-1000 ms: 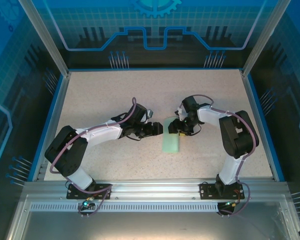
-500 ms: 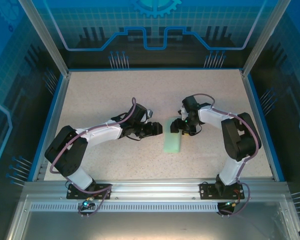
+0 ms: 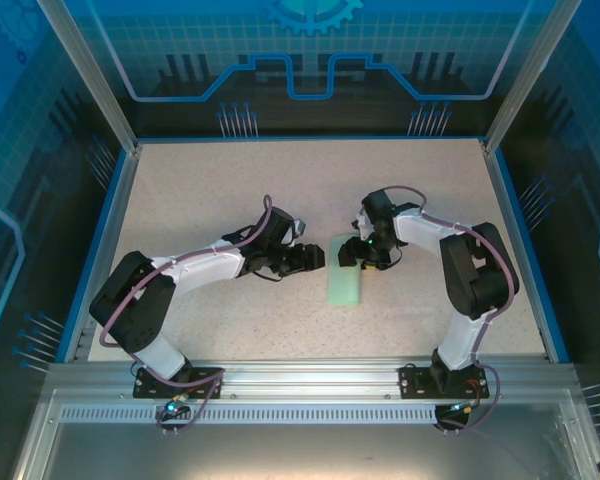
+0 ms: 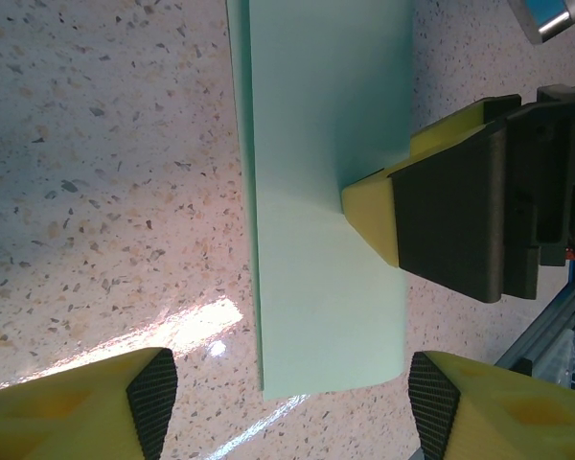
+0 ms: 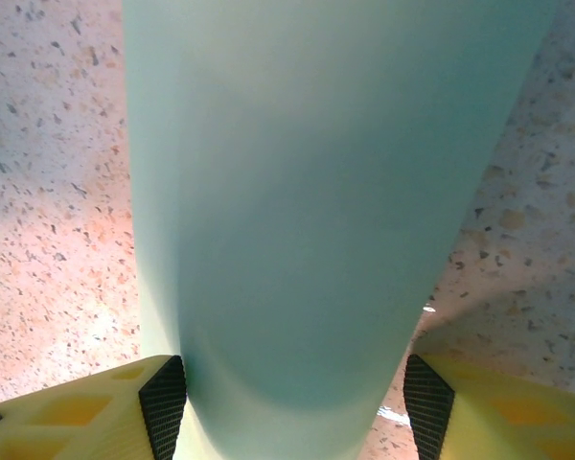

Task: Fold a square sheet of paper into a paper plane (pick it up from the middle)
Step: Fold the square sheet of paper in half at the center of the table.

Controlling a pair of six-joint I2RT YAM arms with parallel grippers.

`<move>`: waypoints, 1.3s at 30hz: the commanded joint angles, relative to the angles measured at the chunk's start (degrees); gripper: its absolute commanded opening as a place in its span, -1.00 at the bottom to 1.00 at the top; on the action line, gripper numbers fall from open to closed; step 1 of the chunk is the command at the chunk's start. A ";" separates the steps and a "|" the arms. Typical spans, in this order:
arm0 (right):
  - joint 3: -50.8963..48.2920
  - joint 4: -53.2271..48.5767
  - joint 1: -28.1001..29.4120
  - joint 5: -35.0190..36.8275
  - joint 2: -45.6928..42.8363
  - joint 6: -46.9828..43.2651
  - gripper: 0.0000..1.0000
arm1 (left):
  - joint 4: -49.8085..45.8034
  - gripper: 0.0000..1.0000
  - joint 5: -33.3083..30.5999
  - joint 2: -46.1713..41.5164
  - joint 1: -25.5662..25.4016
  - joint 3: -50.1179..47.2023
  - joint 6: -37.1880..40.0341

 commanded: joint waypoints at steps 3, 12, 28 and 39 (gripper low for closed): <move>1.10 -1.98 0.72 -0.98 1.42 -1.42 0.30 | 0.29 0.36 0.18 0.59 -0.56 1.28 -0.36; 0.75 -0.93 0.81 -3.01 2.00 -1.53 0.33 | 0.72 0.36 0.34 1.02 -0.61 1.44 -0.71; 2.19 -2.88 0.97 -0.37 4.08 -1.51 0.34 | 0.52 0.26 0.79 2.00 -0.71 2.25 -0.62; 2.44 -3.83 1.02 1.33 5.68 -1.80 0.29 | 0.36 0.13 0.54 2.79 -0.73 2.86 -1.45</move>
